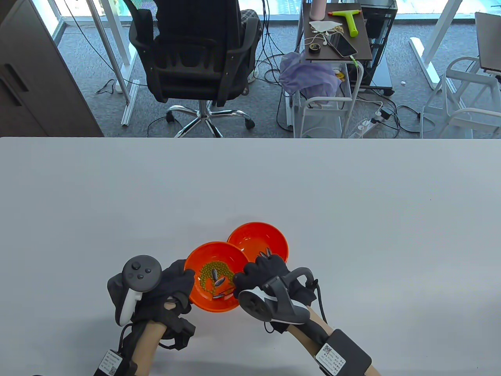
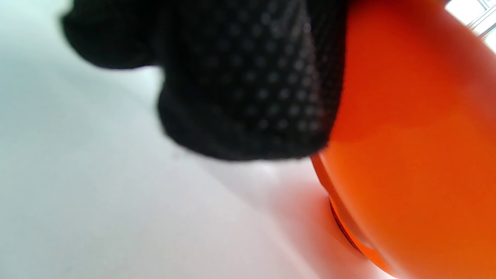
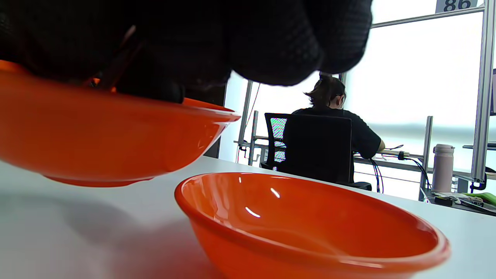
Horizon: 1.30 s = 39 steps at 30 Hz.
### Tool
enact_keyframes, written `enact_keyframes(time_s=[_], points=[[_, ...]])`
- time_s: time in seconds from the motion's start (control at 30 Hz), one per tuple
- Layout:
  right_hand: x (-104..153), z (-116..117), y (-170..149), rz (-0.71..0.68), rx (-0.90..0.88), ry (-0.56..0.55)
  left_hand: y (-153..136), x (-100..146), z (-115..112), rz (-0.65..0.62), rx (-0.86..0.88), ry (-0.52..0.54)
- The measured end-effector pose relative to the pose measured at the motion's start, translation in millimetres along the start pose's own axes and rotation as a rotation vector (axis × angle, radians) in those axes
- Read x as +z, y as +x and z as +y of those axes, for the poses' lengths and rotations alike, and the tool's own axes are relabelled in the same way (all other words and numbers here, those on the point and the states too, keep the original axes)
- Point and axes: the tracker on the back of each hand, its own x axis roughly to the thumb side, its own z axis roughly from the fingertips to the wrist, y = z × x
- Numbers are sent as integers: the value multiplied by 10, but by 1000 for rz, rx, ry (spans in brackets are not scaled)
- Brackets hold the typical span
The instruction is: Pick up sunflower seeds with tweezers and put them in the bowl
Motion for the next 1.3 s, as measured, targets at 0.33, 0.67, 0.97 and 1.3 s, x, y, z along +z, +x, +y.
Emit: enact_keyframes(time_s=[0.33,0.67,0.97,1.3], points=[[-16,-74,-248,122,-51,-69,-38,-22,6,20,4,2],[3,-200,-636,407,-73,-152,-44,-25,13,23,5,7],[10,-70,-793,469,8,-100,-49,-27,18,23,6,8],[-2,120,-819,458,94,2,-49,-28,17,21,7,8]])
